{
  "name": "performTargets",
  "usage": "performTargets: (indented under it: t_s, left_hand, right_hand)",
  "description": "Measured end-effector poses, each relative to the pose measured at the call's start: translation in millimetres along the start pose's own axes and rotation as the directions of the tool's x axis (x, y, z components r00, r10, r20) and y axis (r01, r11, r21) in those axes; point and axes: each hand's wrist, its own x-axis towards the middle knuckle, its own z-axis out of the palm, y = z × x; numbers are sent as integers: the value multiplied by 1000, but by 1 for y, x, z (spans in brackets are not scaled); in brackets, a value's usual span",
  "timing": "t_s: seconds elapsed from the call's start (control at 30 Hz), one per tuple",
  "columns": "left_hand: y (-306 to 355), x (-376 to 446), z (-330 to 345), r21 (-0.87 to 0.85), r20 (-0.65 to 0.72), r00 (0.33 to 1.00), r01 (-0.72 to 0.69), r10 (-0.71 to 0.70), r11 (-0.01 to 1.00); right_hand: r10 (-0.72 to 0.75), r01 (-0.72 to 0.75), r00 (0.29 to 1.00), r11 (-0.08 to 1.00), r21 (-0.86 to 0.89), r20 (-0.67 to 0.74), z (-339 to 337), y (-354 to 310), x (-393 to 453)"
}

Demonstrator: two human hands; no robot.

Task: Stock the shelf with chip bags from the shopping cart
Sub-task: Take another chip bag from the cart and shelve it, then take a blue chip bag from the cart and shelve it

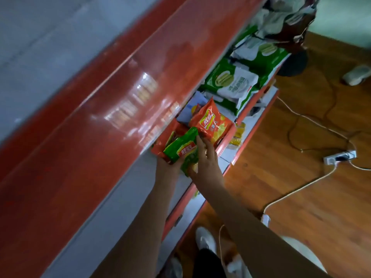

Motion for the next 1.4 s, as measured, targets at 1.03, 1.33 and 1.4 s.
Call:
performTargets:
  t_s: [1.03,1.33,1.4]
  left_hand:
    - [54,-275,39,210,627,743,-452,236,867]
    - [24,-464,99,88,961,263,-576,82,813]
    - [15,-502,117,78,983,179,-596,38,799]
  right_hand:
    - [423,-252,641,904,345,-640,-134,-20,-307]
    - [679,-337,196,724,602,-708,-183,15,-526]
    - [703,-331,86,688,645,-706,-194,32,-568]
